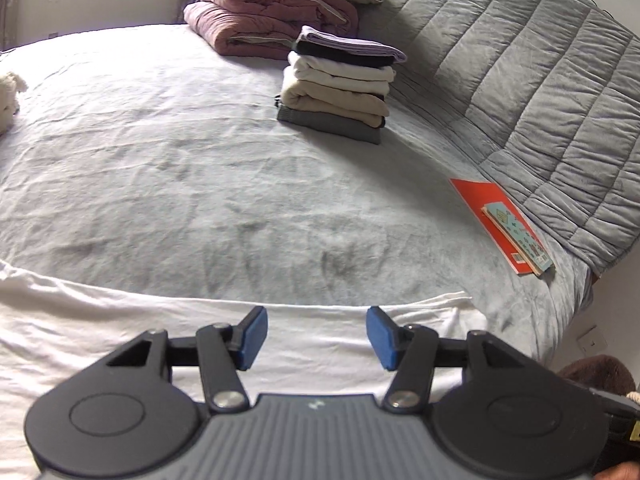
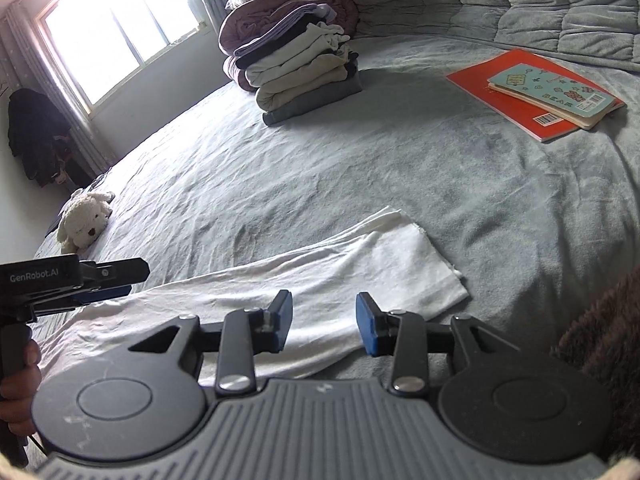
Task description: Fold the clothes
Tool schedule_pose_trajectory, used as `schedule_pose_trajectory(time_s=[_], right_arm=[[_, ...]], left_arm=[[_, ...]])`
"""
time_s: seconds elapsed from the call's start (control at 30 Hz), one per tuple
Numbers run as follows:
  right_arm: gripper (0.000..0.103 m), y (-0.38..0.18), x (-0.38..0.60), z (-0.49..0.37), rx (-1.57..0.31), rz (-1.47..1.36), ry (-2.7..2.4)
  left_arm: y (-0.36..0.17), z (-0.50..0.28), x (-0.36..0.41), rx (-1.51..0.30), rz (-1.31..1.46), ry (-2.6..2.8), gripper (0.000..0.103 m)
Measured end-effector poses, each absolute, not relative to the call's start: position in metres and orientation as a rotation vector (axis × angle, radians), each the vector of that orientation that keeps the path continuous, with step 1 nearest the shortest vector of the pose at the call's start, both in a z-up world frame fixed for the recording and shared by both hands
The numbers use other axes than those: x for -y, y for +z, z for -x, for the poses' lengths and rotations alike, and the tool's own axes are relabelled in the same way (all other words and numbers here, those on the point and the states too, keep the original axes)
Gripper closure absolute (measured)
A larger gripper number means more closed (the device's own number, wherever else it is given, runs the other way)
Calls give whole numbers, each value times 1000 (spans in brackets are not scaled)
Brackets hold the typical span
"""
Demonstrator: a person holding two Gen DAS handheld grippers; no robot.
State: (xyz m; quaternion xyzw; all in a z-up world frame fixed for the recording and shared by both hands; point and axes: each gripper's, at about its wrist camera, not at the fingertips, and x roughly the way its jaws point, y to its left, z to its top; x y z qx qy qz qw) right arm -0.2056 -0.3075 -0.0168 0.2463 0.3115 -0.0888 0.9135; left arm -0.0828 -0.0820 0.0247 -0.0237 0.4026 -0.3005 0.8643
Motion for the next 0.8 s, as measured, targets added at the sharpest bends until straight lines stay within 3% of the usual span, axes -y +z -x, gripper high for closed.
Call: schedule_pose_trajectory(time_s=[0.33,0.57,0.8], right_arm=[[63,-28,258,190,-716,-411,-92],[62,-34,220,185,-727,-247,5],[57,-40,188,186,-715,-62,110]], left_arm=[[9,110,-10,-889,118,-425,47],[-7,135,-70,-900,309,-315,48],[-28,170,-99,-766,477,-311,49]])
